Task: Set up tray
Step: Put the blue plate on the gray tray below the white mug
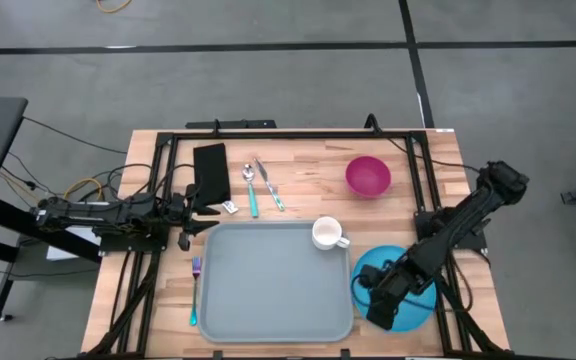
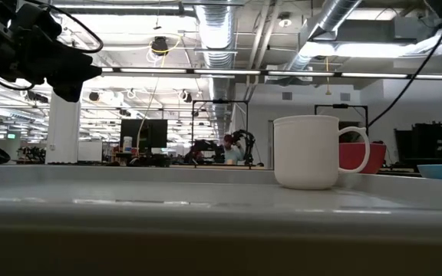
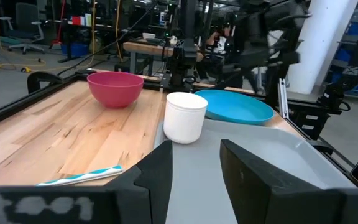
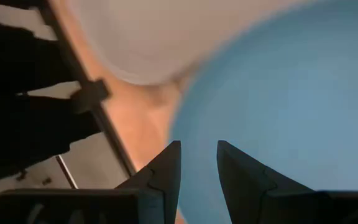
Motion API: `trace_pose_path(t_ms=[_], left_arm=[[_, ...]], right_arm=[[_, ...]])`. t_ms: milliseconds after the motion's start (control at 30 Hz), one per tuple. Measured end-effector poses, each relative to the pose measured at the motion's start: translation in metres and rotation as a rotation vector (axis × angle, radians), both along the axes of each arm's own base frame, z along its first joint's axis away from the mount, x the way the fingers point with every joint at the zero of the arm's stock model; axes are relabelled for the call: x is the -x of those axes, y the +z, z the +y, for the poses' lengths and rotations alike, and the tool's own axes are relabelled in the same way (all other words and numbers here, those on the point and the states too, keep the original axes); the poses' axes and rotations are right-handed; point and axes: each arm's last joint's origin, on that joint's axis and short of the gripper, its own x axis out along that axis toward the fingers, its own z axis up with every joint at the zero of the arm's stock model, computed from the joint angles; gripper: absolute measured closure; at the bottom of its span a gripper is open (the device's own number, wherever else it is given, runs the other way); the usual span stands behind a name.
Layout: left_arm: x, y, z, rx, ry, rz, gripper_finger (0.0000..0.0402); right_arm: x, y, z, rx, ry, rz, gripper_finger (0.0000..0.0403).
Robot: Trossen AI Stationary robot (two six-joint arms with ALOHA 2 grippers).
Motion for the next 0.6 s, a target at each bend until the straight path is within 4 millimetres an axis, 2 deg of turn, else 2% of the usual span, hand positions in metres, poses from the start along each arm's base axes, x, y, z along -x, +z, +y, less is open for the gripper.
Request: trace_pose_path(t_ms=[233,433,600], left_arm=[[0.0,0.0,0.0,0.0,-0.001,0.0,0.0279],[0.0,0.0,0.0,-0.001,-0.001,0.0,0.0279],[0.0,0.0,0.0,-0.002,-0.001,0.0,0.0279]], right_arm=[[-0.026,-0.008,0.022,0.064,-0.057,0.039,0.0305],[-0.035,-0.021,0.03,0.079,-0.164,0.097,0.0302],[-0.037,-0.023,0.032,0.069,-0.226,0.115,0.028]])
